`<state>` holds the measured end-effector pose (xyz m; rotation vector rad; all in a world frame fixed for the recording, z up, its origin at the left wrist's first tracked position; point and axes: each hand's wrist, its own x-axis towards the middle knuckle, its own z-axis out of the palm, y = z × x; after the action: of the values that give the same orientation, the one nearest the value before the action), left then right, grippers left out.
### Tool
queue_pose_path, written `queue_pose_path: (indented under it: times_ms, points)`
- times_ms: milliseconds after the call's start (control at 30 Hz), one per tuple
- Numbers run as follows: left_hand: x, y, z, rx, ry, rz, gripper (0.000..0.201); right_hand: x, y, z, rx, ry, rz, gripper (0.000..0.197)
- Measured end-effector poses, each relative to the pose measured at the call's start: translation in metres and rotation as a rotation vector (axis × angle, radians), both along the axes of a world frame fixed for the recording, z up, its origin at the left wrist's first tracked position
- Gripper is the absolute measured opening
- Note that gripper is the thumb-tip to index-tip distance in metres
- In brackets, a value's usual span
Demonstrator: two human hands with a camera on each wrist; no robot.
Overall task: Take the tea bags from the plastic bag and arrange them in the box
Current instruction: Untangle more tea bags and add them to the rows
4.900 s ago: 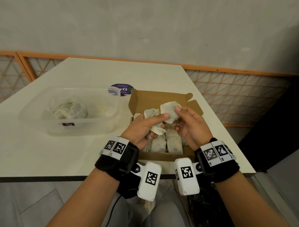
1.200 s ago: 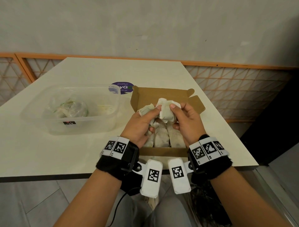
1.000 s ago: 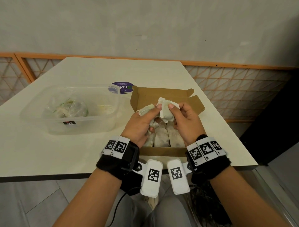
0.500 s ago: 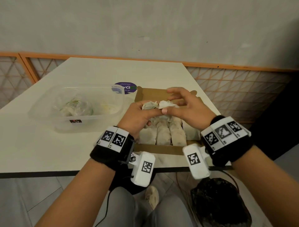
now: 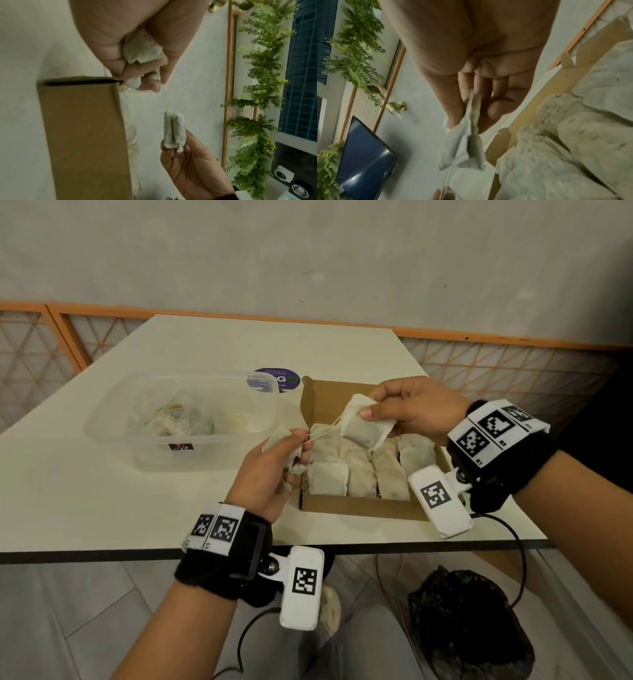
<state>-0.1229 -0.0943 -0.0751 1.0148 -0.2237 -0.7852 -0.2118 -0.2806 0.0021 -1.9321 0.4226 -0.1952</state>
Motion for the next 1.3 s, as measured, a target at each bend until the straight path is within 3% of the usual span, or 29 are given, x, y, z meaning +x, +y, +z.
queue_pose_path:
  times_ms: [233,400,500,667,767,1067,1300]
  points:
    - [0.004,0.008,0.003,-0.120,0.085,-0.016,0.008,-0.004,-0.019,0.000,-0.057,0.095,-0.090,0.012]
    - [0.003,0.005,0.012,-0.150,0.058,-0.054,0.008,-0.028,-0.041,0.003,-0.491,0.259,-0.130,0.013]
    - [0.001,-0.001,0.017,-0.179,0.071,-0.077,0.009,-0.047,-0.055,0.012,-0.613,0.355,-0.073,0.013]
    - [0.000,-0.015,0.020,-0.194,0.046,-0.133,0.007,-0.061,-0.055,0.005,-0.577,0.522,0.108,0.010]
    - [-0.004,-0.023,0.020,-0.173,0.046,-0.150,0.009,-0.055,-0.055,-0.006,-0.616,0.518,0.140,0.017]
    - [0.000,-0.028,0.018,-0.115,0.045,-0.132,0.008,-0.044,-0.057,-0.005,-0.478,0.580,0.227,0.014]
    - [0.000,-0.030,0.017,-0.084,0.018,-0.129,0.008,-0.034,-0.061,-0.020,-0.773,0.493,0.156,0.020]
